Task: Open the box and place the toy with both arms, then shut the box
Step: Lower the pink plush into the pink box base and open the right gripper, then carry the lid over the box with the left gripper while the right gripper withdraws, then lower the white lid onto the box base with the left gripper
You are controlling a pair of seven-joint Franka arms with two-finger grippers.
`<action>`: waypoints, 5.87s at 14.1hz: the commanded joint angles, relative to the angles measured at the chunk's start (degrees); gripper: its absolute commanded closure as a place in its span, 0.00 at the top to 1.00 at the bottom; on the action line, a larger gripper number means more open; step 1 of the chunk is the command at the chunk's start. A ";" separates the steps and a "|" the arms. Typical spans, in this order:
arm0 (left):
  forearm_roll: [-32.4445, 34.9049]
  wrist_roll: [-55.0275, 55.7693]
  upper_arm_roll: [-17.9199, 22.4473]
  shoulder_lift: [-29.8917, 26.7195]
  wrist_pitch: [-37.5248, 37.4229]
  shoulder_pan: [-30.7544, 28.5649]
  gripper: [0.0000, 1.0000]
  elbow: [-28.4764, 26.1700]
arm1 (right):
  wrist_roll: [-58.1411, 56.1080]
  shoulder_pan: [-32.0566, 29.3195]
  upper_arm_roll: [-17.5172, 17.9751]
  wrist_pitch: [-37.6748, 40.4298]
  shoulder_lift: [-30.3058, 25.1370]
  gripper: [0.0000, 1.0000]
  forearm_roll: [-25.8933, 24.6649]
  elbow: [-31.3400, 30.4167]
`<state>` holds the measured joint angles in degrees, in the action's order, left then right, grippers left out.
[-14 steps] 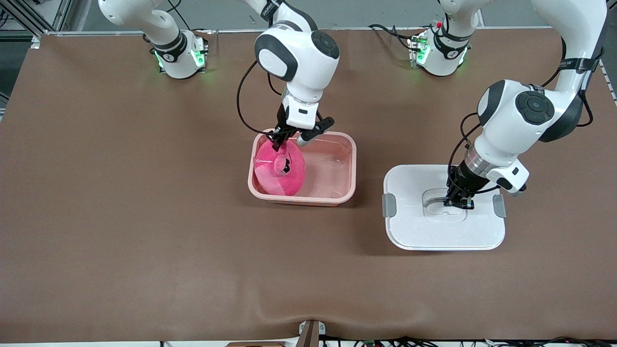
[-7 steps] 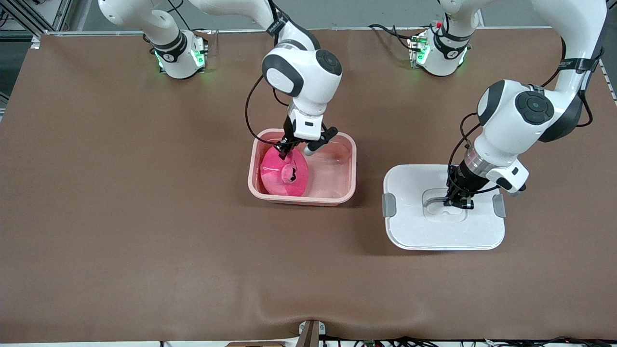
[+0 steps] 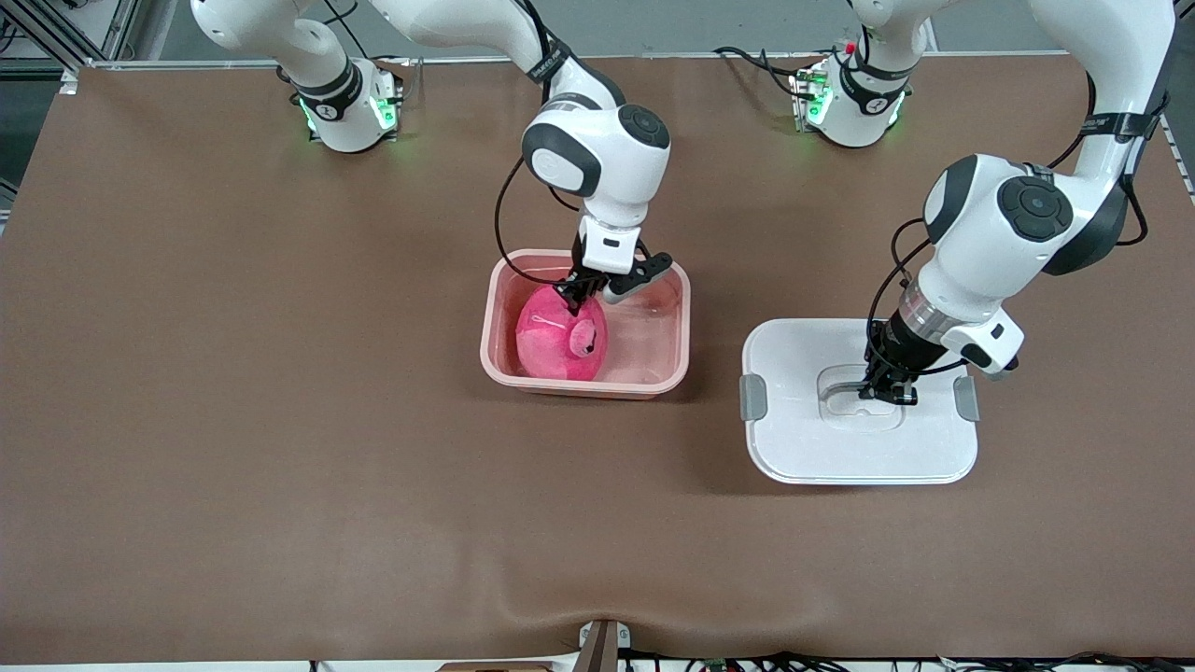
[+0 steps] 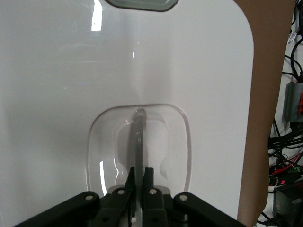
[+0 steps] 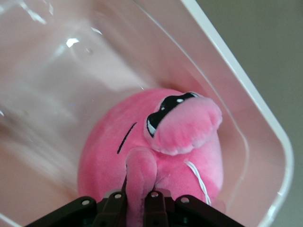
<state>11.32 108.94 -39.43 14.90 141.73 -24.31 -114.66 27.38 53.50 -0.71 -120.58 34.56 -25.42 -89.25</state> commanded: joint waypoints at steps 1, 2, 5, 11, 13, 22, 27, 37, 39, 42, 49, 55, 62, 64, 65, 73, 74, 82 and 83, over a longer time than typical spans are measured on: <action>-1.13 -1.62 -1.00 -1.98 0.92 -1.36 0.00 -1.53 | 6.44 0.29 -0.17 -6.49 2.52 0.00 -0.78 0.65; -1.13 -1.62 -1.00 -1.98 0.92 -1.36 0.00 -1.53 | 8.55 0.20 -0.17 -9.12 3.23 0.00 -0.69 0.65; -1.13 -1.71 -1.00 -1.89 0.92 -1.36 0.00 -1.53 | 16.02 -0.15 -0.08 -16.95 6.39 0.00 0.36 0.57; -1.13 -1.71 -1.00 -1.80 0.92 -1.36 0.00 -1.61 | 18.06 0.11 -0.17 -24.36 9.39 0.02 9.68 0.83; -1.13 -1.71 -1.00 -1.89 0.92 -1.36 0.00 -1.53 | 18.94 -0.33 -0.34 -24.36 8.86 0.94 10.12 1.01; -1.13 -1.71 -1.00 -1.89 0.92 -1.36 0.00 -1.61 | 18.42 -0.59 -0.69 -23.21 2.45 1.00 10.21 1.27; -1.04 -1.71 -1.00 -1.63 0.92 -1.27 0.00 -1.53 | 18.24 -0.51 -0.43 -17.25 -2.65 1.00 10.21 1.18; -1.04 -1.62 -3.36 -1.63 0.92 -0.92 0.00 -1.09 | 12.30 -11.56 -0.52 -11.88 -17.32 1.00 10.30 -8.47; -1.04 -0.84 -5.82 -1.36 0.92 -0.66 0.00 -0.74 | 4.91 -15.08 -0.43 -11.96 -20.39 1.00 10.30 -11.37; -1.13 -0.31 -9.87 -1.36 0.92 -0.66 0.00 -0.56 | -0.90 -19.56 -0.43 -12.05 -24.53 1.00 10.39 -15.24; -1.04 9.00 -12.87 -1.28 0.83 6.18 0.00 0.32 | -25.59 -33.88 -0.52 -11.70 -32.18 1.00 18.81 -21.14; -0.08 17.71 -12.69 -0.05 0.74 14.27 0.00 2.34 | -30.61 -44.17 -0.69 0.24 -38.15 1.00 19.61 -20.79; 13.44 33.25 -12.60 3.63 0.66 19.64 0.00 3.48 | -42.42 -56.32 -1.22 18.08 -40.62 1.00 34.47 -15.70; 17.65 36.59 -12.52 6.97 0.66 21.83 0.00 5.58 | -37.07 -55.70 -0.52 20.54 -41.23 1.00 32.46 -14.65; 19.85 38.87 -12.43 8.46 0.66 22.71 0.00 6.72 | -33.65 -55.70 0.87 22.47 -41.41 1.00 29.14 -13.33; 31.91 42.67 -12.34 12.88 0.48 25.98 0.00 7.70 | -22.99 -56.32 2.65 33.38 -40.45 1.00 28.93 -4.63; 32.27 42.85 -12.34 12.87 0.48 26.06 0.00 7.70 | -22.89 -56.58 2.65 33.21 -40.36 1.00 29.10 -4.45; 44.39 58.92 -12.34 15.68 0.31 28.34 0.00 8.75 | -29.20 -56.67 2.56 36.73 -32.54 1.00 29.02 6.02; 44.22 59.37 -11.91 15.77 0.04 29.13 0.00 8.93 | -29.57 -56.32 2.56 36.90 -32.54 1.00 28.93 5.58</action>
<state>50.75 157.59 -51.86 29.17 141.63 2.92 -107.90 -0.06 -2.39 1.51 -85.56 0.45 2.88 -86.08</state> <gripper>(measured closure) 0.930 0.000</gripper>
